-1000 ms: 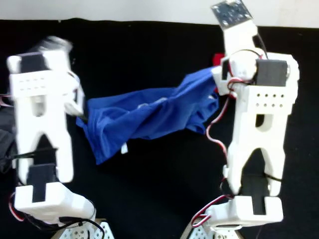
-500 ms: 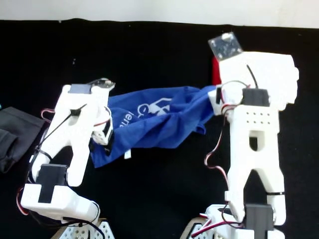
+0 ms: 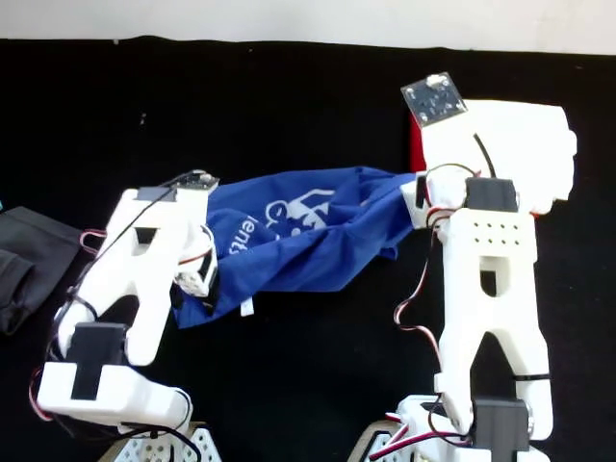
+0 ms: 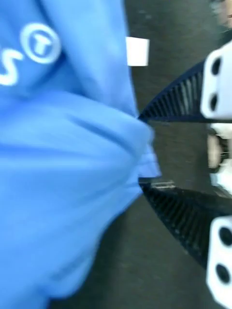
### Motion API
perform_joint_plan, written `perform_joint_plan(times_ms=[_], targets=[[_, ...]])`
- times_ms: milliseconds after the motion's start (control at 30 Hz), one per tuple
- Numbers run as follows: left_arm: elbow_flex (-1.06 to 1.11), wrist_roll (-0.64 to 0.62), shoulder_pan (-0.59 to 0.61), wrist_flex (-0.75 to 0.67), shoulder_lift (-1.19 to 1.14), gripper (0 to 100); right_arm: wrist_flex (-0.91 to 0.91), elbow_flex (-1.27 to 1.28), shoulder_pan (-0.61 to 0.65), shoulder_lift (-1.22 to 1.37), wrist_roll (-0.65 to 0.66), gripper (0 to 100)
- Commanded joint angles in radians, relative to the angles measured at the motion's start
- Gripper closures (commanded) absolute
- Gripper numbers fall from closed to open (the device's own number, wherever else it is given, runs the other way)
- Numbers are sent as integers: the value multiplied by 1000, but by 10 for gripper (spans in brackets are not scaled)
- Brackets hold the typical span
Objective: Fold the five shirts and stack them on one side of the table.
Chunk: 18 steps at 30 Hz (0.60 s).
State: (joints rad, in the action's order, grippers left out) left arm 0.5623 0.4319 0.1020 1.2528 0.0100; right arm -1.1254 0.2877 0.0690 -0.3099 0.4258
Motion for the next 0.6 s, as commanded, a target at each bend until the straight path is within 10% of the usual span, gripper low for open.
perform_joint_plan(times_ms=[0, 567], targets=[[-44, 12, 44, 44, 51, 825, 13, -2, -13, -47, 11, 993], [-104, 11, 56, -43, -252, 908, 12, -5, -12, -48, 5, 993]])
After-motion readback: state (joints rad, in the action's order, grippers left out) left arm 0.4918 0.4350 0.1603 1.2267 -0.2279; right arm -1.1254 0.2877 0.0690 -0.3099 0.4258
